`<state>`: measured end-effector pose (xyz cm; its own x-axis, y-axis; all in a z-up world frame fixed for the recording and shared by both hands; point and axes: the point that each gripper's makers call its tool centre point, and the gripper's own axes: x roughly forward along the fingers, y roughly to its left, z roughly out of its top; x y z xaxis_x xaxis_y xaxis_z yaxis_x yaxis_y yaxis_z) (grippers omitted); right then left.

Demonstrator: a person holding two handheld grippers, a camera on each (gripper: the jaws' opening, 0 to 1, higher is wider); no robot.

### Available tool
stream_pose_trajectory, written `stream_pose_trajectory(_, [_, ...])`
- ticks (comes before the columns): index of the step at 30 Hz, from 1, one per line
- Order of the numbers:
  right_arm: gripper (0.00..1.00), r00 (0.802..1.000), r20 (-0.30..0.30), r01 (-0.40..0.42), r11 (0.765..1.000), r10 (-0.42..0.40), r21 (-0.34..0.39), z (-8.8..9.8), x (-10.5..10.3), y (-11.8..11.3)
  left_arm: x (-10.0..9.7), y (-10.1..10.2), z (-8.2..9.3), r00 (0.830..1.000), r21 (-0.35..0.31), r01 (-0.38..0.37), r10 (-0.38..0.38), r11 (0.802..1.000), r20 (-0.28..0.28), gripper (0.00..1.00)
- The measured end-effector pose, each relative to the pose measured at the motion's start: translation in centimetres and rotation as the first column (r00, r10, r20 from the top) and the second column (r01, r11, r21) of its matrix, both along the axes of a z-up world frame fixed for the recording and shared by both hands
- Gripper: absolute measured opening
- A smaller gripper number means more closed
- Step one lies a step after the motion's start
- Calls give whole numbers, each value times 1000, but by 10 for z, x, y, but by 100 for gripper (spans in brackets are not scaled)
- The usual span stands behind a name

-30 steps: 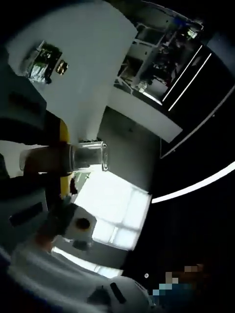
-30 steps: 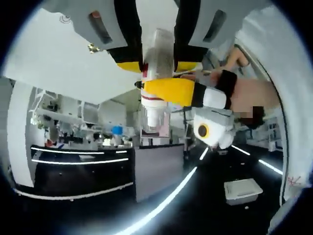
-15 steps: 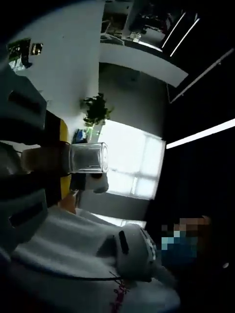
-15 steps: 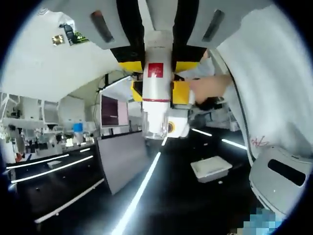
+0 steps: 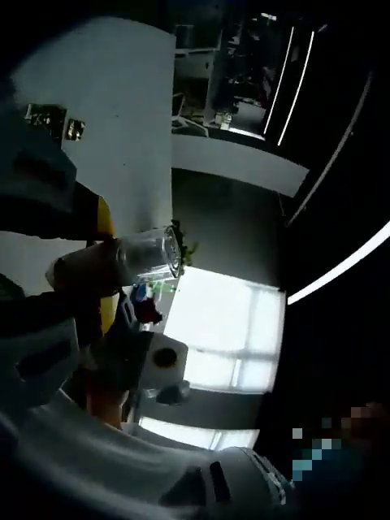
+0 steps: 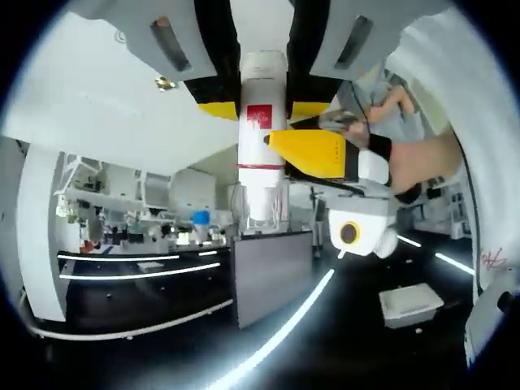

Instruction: Arrange the skincare products in the storage area until every visible bottle or jar stands upright without overlapping.

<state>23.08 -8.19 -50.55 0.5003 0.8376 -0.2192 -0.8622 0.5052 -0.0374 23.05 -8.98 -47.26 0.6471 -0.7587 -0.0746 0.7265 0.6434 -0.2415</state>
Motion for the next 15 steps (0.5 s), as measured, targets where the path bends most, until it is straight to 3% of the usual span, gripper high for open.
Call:
stream_pose_trajectory(1, [20,998,34,56,998,-54,-40,-3,8,-5,6,2,-3,997,6,-75,75,997,-15,18])
stream_pose_trajectory(2, [20,996,52,77,995,-74,-69,-5,11,-6,7,0,-6,994,-3,-99,99,995,-38,17])
stream_pose_trajectory(3, [20,990,97,116,988,-106,-99,-4,14,-8,11,1,-3,988,-46,-152,150,987,-45,17])
stream_pose_trajectory(5, [20,978,163,155,977,-130,-149,-4,16,-8,15,3,-3,970,-107,-232,221,967,-104,15])
stream_pose_trajectory(7, [20,963,230,187,960,-138,-208,-8,18,-9,20,9,3,950,-154,-309,296,938,-105,15])
stream_pose_trajectory(8, [20,958,246,201,959,-150,-200,-7,18,-9,18,7,-1,949,-138,-304,287,943,-131,15])
stream_pose_trajectory(15, [20,957,242,214,956,-162,-203,-15,17,-14,16,5,-9,943,-86,-324,314,942,-105,16])
